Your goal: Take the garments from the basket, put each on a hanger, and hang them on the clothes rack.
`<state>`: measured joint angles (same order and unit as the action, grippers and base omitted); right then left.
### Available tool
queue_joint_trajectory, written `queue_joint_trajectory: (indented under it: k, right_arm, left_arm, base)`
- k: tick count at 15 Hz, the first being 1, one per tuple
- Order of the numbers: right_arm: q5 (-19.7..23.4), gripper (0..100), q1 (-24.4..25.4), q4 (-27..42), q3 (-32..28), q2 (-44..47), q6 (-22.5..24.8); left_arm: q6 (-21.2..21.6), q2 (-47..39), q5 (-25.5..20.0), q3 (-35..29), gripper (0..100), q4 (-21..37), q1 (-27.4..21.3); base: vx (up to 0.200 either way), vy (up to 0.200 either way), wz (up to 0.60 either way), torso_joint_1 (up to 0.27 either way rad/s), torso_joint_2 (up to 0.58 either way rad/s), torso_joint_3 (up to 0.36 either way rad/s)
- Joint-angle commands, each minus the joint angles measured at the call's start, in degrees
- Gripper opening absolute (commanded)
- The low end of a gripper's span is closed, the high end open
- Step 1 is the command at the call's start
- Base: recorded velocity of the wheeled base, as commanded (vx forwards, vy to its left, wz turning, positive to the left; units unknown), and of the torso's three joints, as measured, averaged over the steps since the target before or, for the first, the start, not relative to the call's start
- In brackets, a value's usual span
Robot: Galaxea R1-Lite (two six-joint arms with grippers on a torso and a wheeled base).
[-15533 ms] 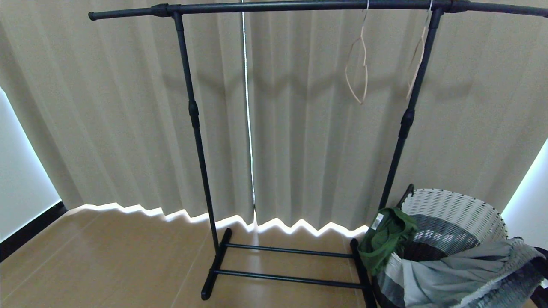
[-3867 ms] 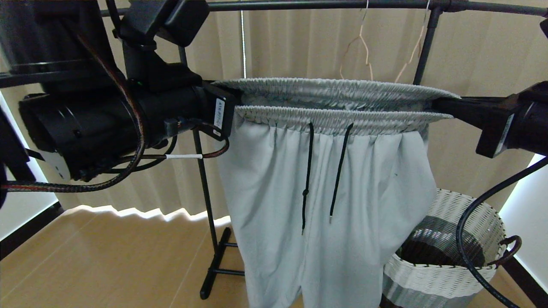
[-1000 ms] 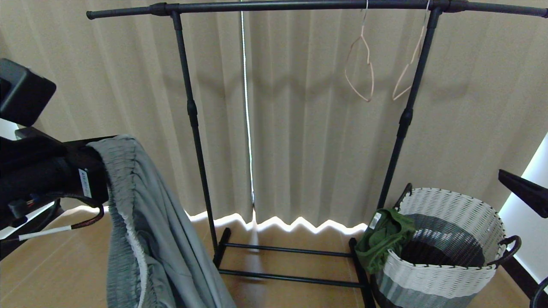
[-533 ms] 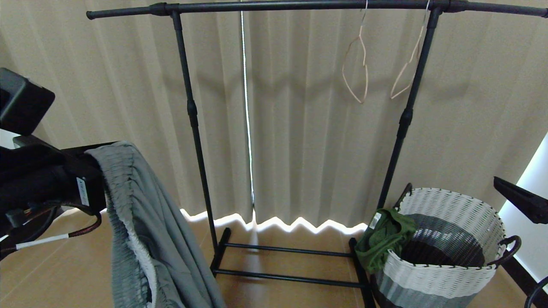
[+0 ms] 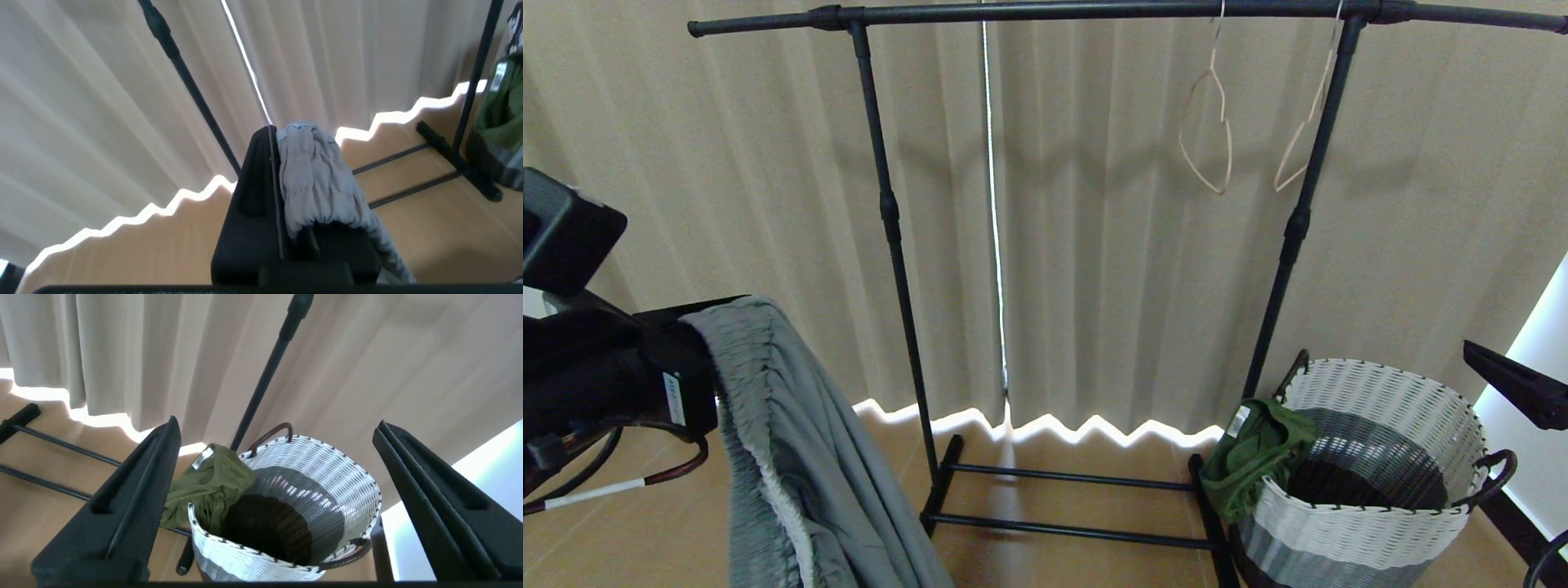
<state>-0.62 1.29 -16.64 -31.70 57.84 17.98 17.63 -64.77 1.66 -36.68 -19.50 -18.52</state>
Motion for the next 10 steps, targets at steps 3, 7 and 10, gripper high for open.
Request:
queue_joint_trajectory:
  k: [3, 7, 10]
  right_arm:
    - [0.01, 100, 0.03, -0.06, 0.05, 0.34, 0.12]
    - [0.01, 100, 0.03, -0.06, -0.03, 0.34, 0.12]
    - [0.01, 100, 0.03, -0.06, -0.03, 0.34, 0.21]
  left_arm:
    - [2.94, 0.87, 0.1, 2.23, 0, -1.41, -0.03]
    - [3.64, 0.96, 0.01, 4.6, 0, -4.23, 0.06]
    - [3.38, 0.96, -0.16, 6.01, 0, -5.81, 0.06]
  base:
    - [0.0, 0.0, 0.0, 0.034, -0.1, -0.05]
    - [0.0, 0.0, 0.0, 0.165, -0.22, -0.24]
    - [0.0, 0.0, 0.0, 0.121, -0.63, -0.25]
